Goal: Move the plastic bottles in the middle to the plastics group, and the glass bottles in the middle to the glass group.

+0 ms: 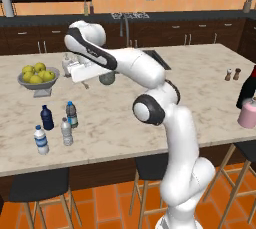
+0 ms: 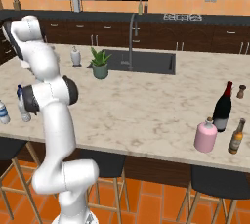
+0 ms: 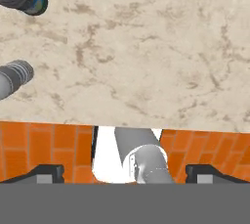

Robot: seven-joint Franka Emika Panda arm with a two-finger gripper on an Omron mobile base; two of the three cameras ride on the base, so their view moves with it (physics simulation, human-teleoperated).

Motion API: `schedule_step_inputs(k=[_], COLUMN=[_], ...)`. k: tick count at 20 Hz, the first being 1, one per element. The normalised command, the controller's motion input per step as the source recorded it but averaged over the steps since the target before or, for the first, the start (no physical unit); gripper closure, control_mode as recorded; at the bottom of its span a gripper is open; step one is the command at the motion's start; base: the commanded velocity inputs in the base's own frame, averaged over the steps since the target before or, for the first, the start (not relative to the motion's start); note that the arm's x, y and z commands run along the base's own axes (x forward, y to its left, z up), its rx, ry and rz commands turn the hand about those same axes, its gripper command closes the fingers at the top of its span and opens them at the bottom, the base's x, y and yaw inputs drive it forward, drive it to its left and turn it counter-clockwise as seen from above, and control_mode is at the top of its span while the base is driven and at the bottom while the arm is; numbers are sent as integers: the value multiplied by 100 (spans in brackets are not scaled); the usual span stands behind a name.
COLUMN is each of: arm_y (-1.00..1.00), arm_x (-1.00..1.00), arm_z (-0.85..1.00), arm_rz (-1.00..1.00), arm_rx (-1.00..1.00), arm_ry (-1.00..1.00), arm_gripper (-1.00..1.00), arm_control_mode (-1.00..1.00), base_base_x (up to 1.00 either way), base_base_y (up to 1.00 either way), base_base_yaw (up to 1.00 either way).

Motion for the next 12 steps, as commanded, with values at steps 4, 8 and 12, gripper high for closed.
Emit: schedule_step_inputs(k=[4,8,12], arm_y=[-100,-86,-64], arm_x=[-98,-77,-64], arm_z=[7,6,4], arm_rz=[2,7,10], arm_rx=[3,3,6], arm_ry=[-14,-35,-47], arm_gripper=[-100,-100,-100], arm_control_mode=[-100,-100,-100], base_base_x=[0,0,0], base_base_y=[0,0,0], base_base_yaw=[0,0,0])
